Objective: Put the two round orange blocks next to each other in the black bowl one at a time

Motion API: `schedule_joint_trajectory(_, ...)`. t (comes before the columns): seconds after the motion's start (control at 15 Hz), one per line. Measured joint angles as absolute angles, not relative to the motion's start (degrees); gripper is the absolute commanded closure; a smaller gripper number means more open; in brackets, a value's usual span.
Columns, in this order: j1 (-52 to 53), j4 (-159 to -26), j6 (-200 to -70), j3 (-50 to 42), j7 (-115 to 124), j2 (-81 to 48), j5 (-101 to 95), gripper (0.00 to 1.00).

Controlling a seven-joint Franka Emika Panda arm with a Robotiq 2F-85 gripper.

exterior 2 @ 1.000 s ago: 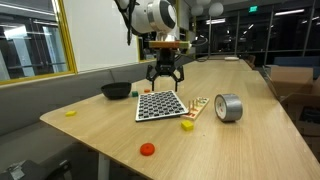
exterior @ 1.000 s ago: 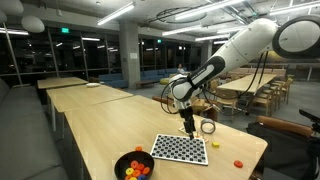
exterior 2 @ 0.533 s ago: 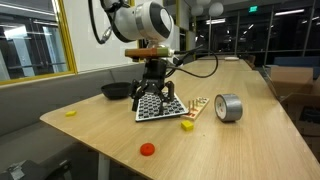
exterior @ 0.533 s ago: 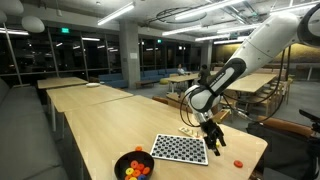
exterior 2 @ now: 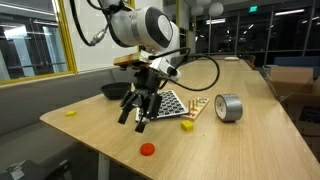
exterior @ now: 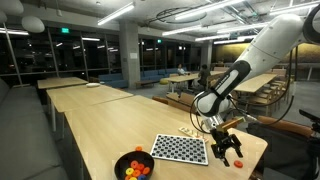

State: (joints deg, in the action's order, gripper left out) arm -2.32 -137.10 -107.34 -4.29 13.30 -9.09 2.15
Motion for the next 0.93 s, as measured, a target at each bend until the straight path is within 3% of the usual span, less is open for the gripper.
schedule_joint_trajectory(0.93,-8.50,-141.95,-116.45,-9.81,19.98,-10.53,8.67,0.00)
